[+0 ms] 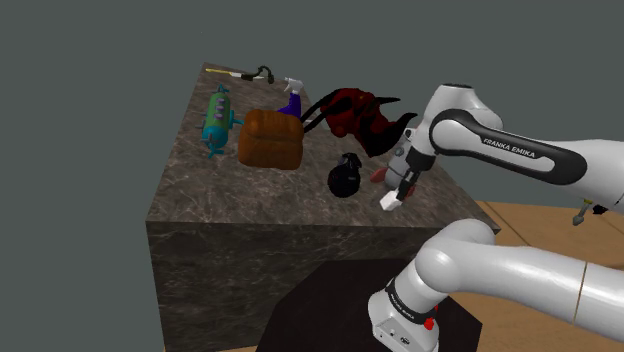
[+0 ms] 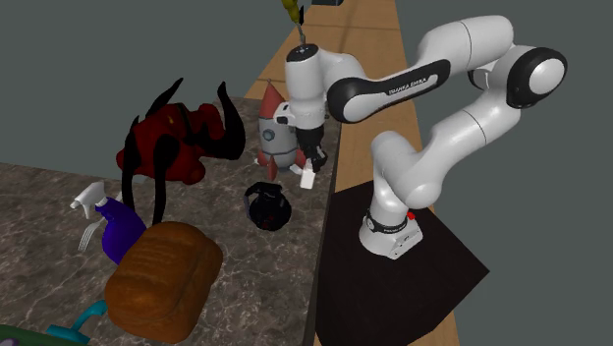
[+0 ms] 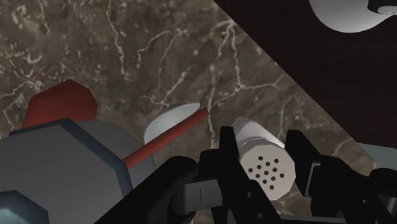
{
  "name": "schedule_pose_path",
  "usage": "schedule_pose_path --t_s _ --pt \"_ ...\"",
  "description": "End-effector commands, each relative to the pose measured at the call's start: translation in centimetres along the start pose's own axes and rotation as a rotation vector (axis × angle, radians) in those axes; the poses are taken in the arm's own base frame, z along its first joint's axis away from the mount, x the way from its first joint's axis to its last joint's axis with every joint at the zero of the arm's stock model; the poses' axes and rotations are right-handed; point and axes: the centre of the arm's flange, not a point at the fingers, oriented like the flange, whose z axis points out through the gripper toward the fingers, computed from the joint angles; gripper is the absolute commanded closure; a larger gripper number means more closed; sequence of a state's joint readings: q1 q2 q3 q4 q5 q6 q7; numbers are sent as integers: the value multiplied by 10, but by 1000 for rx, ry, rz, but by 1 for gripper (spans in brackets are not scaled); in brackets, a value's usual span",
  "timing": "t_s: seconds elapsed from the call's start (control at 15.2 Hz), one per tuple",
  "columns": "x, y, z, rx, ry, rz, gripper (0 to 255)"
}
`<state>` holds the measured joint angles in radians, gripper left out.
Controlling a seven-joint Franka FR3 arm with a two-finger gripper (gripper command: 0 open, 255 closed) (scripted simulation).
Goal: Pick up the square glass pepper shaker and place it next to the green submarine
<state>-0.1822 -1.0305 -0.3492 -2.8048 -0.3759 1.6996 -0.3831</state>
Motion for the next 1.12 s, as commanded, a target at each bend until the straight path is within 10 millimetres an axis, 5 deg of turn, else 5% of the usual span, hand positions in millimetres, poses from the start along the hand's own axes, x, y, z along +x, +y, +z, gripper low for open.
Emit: schedule_pose_path --t_s 0.0,1.06 --pt "-3 1 -10 0 -3 0 255" --pt "-12 3 -93 0 -3 0 255"
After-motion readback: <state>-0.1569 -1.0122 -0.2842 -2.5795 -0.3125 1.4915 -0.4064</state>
